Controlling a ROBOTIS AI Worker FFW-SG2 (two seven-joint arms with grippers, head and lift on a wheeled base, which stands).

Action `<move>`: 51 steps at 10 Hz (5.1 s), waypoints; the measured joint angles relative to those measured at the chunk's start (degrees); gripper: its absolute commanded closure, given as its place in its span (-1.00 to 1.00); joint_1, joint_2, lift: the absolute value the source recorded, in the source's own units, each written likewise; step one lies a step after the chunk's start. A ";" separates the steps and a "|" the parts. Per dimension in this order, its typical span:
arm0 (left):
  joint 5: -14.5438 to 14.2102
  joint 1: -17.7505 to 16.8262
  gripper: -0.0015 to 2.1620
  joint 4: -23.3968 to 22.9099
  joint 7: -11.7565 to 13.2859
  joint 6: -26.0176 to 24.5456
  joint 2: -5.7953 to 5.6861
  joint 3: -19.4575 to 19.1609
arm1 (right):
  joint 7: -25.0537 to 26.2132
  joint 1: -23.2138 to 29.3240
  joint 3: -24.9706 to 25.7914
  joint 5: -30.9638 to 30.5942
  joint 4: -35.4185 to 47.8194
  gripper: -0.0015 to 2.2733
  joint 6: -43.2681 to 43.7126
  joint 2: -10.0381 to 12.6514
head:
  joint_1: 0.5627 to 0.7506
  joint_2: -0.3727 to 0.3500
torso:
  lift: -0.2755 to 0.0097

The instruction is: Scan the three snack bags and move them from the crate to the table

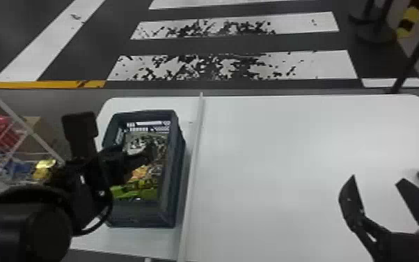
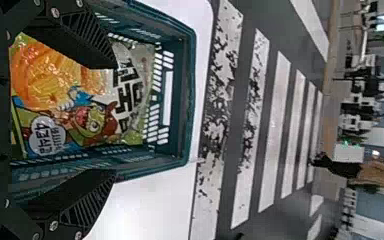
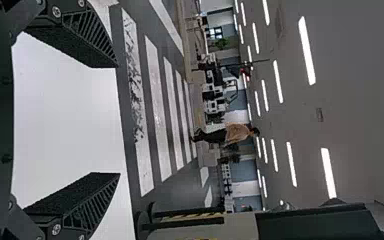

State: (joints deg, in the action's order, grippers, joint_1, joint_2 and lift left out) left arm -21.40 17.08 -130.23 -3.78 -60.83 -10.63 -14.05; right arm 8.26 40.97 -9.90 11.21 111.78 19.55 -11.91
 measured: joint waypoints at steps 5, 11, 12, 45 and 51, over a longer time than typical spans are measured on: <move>-0.18 -7.07 -0.82 8.40 -2.11 -8.53 0.00 0.25 | 0.01 -0.76 -0.58 -0.10 -2.16 -0.89 2.82 -1.29 | 0.41 0.57 | 0.50; 0.44 -11.69 0.55 19.76 1.57 -10.21 0.00 -0.27 | 0.34 -2.40 -1.27 0.31 -3.04 -0.89 2.02 -2.93 | 0.41 0.58 | 0.50; 0.44 -11.98 0.79 20.20 2.99 -11.94 0.02 -0.46 | 0.43 -2.41 -1.20 0.43 -2.91 -0.89 1.45 -2.94 | 0.41 0.57 | 0.50; 10.24 -0.91 0.79 3.14 28.69 3.13 2.81 25.45 | 0.97 -3.48 1.85 6.26 0.91 -0.89 -2.43 -2.16 | 0.41 -0.76 | 0.50; 18.49 -5.16 0.68 26.00 31.49 21.05 5.34 38.77 | 0.97 -3.51 2.43 8.52 2.67 -0.89 -1.24 -1.97 | 0.41 -0.94 | 0.50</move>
State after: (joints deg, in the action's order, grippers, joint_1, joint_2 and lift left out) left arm -2.91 11.92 -104.23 27.71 -39.78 -5.29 24.72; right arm 9.23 37.46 -7.47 19.74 114.45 18.32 -13.88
